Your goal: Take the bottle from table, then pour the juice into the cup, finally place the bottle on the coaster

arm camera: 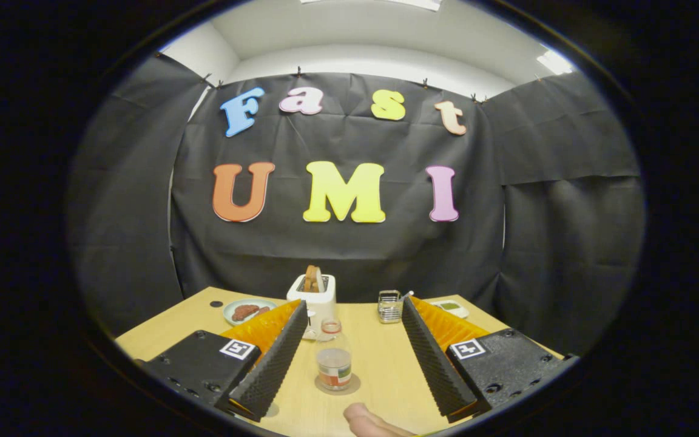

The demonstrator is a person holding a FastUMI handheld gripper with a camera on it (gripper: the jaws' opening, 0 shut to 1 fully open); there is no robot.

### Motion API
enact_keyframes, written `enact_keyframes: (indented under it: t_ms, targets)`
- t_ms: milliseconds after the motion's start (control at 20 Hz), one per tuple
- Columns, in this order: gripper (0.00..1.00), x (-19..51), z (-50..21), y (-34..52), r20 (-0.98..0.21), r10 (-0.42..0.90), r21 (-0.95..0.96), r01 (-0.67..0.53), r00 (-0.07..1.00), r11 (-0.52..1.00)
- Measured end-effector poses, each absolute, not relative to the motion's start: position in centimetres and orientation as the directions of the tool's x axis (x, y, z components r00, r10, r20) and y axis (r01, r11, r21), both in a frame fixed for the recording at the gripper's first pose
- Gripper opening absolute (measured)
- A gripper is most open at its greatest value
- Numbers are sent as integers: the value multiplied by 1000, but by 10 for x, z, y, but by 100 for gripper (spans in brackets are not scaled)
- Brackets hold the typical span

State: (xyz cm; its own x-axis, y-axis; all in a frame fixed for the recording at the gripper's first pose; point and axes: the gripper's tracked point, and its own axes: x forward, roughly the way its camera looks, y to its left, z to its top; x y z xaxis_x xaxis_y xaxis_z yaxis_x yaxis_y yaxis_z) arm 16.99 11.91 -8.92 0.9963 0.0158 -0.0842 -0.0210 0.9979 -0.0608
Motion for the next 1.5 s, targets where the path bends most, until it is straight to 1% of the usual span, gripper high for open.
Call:
enact_keyframes:
  t_ms: [250,450,700,800,1150,1300,1400,1500]
  targets:
    - [100,130,-45,106,-49,30,-69,-33,998,997]
    - [100,100,-20,91,-47,37,-49,-39,998,998]
    - [100,57,6,69,-20,25,-54,-26,1000,998]
    - [100,39,19,68,2,38,-38,-38,999,999]
    - [100,-8,35,74,35,75,-18,-75,997,997]
    - [100,-12,41,67,71,34,-39,-31,997,999]
    - [100,-13,36,74,62,42,-43,-40,997,998]
    - [100,-13,34,85,53,78,-56,-75,996,996]
